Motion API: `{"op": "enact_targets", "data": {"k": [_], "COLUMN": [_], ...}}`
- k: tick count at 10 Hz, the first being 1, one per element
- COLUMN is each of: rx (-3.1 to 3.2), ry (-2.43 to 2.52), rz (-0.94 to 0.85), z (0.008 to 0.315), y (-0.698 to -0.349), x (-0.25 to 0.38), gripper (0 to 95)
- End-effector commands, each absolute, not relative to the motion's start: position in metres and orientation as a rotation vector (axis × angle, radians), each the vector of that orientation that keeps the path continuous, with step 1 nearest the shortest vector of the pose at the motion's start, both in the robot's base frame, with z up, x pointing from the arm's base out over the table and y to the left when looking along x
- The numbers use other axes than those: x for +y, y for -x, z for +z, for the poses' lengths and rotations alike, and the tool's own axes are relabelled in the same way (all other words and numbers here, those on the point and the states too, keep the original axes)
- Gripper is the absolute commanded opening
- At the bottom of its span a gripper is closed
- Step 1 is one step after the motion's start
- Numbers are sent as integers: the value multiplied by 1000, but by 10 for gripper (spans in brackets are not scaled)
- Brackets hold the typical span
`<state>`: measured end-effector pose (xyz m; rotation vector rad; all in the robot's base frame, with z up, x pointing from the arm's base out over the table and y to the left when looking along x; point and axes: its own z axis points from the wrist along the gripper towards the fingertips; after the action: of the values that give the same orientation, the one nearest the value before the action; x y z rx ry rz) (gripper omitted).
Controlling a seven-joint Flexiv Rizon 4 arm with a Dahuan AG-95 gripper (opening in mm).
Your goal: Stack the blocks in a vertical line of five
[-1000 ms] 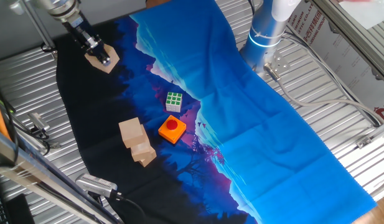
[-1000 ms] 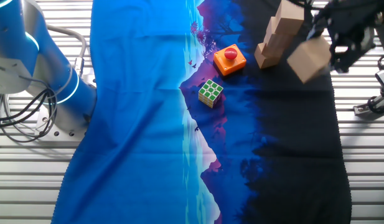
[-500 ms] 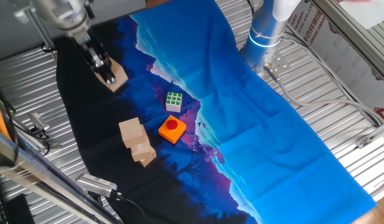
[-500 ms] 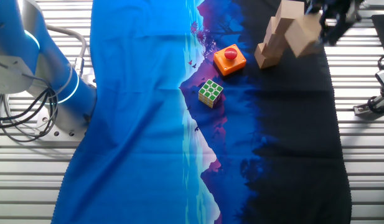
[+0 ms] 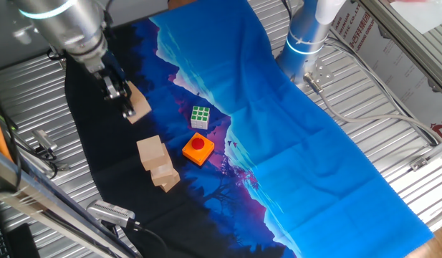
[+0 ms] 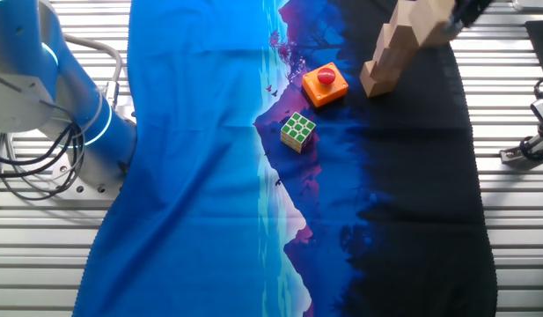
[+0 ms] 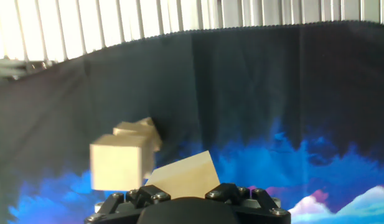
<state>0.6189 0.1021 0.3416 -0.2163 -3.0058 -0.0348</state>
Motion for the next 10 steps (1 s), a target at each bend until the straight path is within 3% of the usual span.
{"op": "enact_targets", "data": {"k": [1,10], "rx": [-3020,-3051], "ry": [284,380], "rz": [-66,-65], "z": [339,314], "y": [-616,-620], "x": [111,143], "gripper": [0,0]}}
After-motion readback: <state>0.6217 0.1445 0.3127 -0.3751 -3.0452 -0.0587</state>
